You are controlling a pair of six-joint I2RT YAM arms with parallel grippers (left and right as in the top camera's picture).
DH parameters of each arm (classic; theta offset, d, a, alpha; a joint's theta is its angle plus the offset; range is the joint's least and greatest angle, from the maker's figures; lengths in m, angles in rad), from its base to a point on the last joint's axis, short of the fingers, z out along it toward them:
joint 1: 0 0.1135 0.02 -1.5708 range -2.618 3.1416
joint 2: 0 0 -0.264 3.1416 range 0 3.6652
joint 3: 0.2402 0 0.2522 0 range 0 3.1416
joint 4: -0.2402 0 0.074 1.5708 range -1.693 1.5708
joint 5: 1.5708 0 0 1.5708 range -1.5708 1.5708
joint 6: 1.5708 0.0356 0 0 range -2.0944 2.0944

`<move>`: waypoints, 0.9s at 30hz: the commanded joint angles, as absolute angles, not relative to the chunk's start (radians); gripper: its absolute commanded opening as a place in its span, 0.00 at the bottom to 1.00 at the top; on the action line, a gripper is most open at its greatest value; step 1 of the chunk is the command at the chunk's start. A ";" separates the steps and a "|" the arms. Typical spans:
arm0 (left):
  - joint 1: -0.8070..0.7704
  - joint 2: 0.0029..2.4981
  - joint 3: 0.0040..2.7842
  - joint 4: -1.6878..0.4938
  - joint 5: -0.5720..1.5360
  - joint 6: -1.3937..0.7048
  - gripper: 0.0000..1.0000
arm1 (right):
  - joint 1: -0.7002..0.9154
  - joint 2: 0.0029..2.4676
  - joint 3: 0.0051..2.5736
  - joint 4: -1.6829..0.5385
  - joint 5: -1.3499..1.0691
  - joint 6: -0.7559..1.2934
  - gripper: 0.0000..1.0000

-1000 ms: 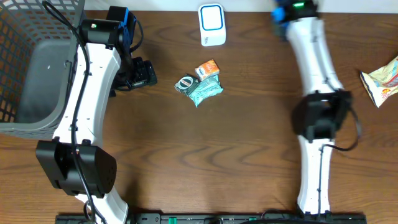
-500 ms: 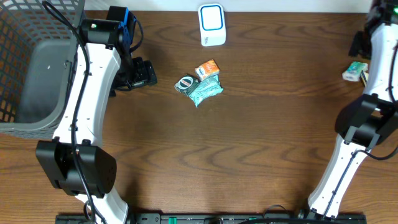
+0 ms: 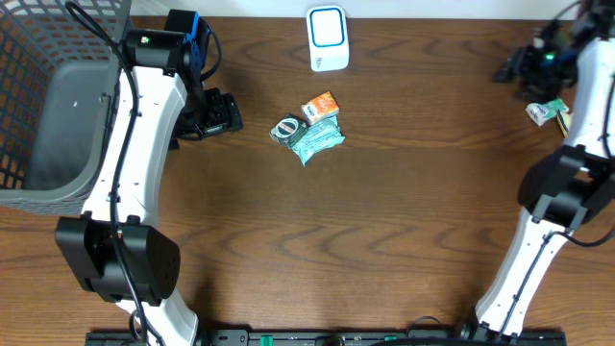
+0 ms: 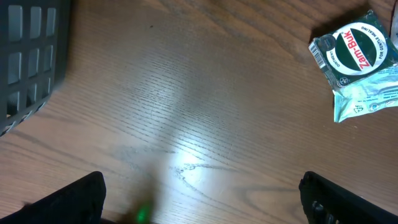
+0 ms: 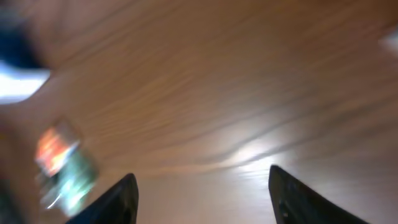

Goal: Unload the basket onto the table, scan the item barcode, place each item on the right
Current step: 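Move the right gripper back over the item pile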

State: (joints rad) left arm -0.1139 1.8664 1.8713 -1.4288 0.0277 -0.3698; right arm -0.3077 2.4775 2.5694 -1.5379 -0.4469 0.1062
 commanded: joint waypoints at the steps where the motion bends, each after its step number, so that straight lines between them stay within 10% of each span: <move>1: -0.113 1.850 1.869 -1.431 0.030 -0.376 0.97 | -0.212 2.455 2.551 -1.595 -0.642 0.035 0.57; 27: -0.113 1.850 1.869 -1.431 0.030 -0.376 0.97 | 0.364 2.455 2.358 -1.454 -0.590 0.078 0.69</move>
